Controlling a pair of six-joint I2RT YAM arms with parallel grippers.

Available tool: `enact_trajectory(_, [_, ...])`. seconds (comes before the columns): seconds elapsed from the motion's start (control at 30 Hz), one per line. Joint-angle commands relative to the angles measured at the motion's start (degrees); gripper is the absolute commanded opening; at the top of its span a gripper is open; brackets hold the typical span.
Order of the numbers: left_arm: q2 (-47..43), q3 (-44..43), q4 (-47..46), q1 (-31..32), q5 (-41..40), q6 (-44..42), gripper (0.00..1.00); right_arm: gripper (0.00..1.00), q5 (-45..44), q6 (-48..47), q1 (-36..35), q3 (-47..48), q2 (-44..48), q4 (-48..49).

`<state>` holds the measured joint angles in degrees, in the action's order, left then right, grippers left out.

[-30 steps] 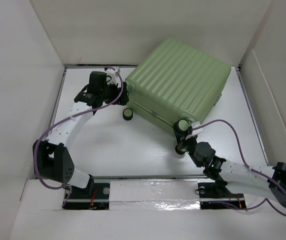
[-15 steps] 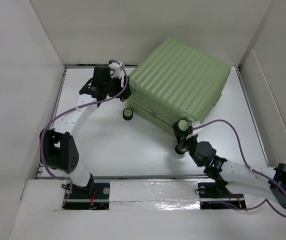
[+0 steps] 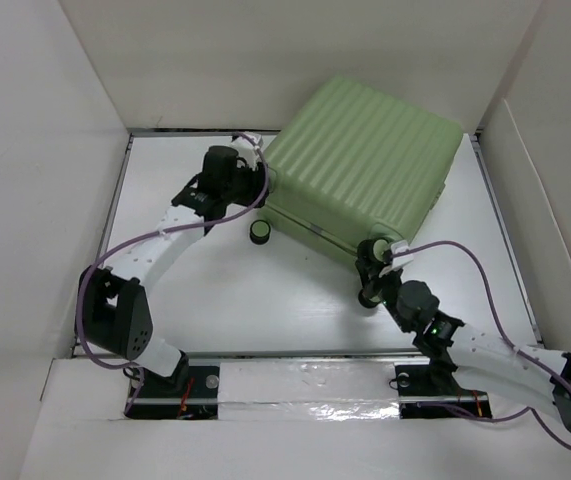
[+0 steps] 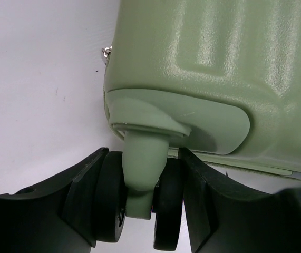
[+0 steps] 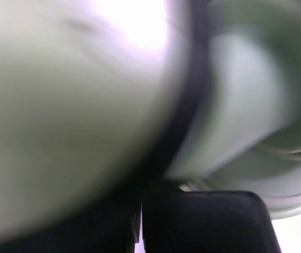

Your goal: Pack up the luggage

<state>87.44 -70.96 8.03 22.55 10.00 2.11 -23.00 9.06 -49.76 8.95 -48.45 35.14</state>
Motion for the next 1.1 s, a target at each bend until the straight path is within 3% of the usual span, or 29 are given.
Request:
enact_trajectory(0.0, [-3.41,6.26,3.49,13.62,7.50,10.71,0.00,0.00,2.35,-0.35,0.71,7.21,1.35,4.51])
enact_trajectory(0.13, [-4.38,10.05,-8.87,22.86,8.45,17.83,0.00,0.00,4.72,-1.76,-5.42,12.93,-9.18,5.71])
enact_trajectory(0.27, [-3.15,9.26,-16.63,26.66,13.89,22.76,0.00,0.00,1.39,-0.98,-10.27,16.44,-22.45,11.70])
enact_trajectory(0.5, [-4.29,10.22,-23.49,27.29,22.85,26.80,0.00,0.00,-3.71,-0.53,-10.89,21.27,-25.64,10.40])
enact_trajectory(0.53, [-4.38,11.27,-27.76,27.29,24.18,28.11,0.00,0.00,-4.32,-0.19,-10.89,21.98,-25.82,8.91])
enact_trajectory(0.63, [-5.61,15.49,-36.81,28.52,27.70,33.82,0.00,0.00,-0.92,0.08,-10.36,24.17,-28.35,10.90])
enact_trajectory(0.7, [-7.63,18.31,-41.06,28.52,29.45,37.52,0.00,0.00,5.93,1.22,-10.36,24.54,-30.91,14.42])
enact_trajectory(0.87, [-16.22,22.95,-45.65,28.52,27.28,39.64,0.00,0.00,24.37,7.53,-10.97,27.42,-43.45,32.08])
enact_trajectory(1.07, [-24.06,28.68,-48.63,27.29,24.71,41.39,0.00,0.00,29.95,11.77,-12.64,33.32,-49.81,41.84])
